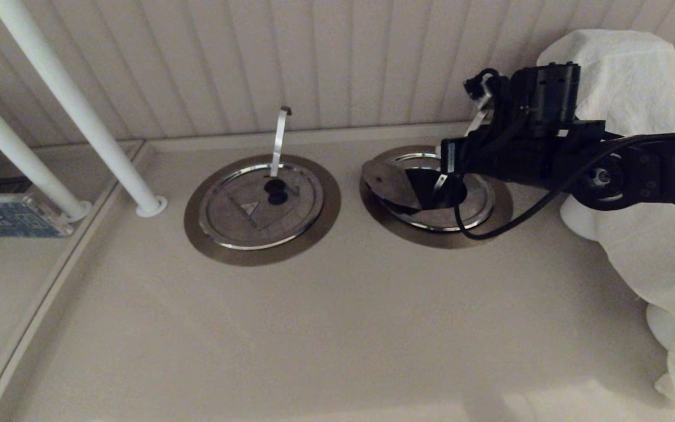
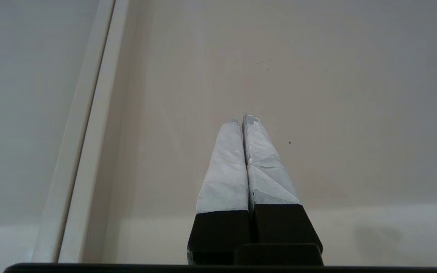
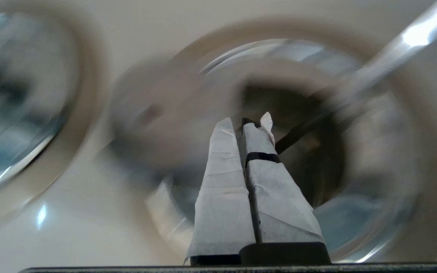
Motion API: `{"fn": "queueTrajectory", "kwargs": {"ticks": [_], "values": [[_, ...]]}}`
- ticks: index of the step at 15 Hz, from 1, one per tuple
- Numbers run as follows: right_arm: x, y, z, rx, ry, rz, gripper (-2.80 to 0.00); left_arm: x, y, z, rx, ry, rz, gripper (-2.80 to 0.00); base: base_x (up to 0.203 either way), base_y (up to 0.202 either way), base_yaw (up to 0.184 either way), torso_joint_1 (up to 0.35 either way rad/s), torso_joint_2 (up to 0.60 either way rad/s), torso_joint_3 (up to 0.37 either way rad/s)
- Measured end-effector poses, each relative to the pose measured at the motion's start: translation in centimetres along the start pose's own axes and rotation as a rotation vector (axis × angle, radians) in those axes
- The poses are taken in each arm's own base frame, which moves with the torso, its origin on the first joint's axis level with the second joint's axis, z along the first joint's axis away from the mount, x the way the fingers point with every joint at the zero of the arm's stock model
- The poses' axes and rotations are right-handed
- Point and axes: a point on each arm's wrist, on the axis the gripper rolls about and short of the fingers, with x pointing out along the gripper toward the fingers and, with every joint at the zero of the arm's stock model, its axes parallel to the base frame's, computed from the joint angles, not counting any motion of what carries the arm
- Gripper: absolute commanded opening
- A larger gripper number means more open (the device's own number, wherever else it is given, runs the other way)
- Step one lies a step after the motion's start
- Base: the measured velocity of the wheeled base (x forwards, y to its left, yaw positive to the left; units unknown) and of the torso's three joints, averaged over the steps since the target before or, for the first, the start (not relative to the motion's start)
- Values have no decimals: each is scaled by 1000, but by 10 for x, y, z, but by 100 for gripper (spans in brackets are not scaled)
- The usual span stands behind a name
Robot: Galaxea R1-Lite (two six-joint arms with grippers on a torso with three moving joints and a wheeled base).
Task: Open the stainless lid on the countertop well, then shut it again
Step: Close the lid
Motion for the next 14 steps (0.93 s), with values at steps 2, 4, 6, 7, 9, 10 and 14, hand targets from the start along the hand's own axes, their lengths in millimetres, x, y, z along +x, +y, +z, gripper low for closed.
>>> {"fn": "queueTrajectory", "kwargs": {"ticks": [2,4,6,7,9,10,14], "values": [[-11,22,-4,-20,32,54,-280,0,0,0,0,0,0,-280,0,0,0,0,0,0],[-16,38,-7,-40,43,69,-280,0,0,0,0,0,0,-280,0,0,0,0,0,0],[-15,49,-10,-92,37,16,-280,0,0,0,0,0,0,-280,0,0,0,0,0,0],[-13,54,-11,-120,22,-12,-280,0,0,0,0,0,0,-280,0,0,0,0,0,0],[-5,62,-17,-150,-2,-39,-280,0,0,0,0,0,0,-280,0,0,0,0,0,0],[0,64,-20,-161,-6,-43,-280,0,0,0,0,0,0,-280,0,0,0,0,0,0],[15,69,-30,-171,-6,-41,-280,0,0,0,0,0,0,-280,0,0,0,0,0,0]]}}
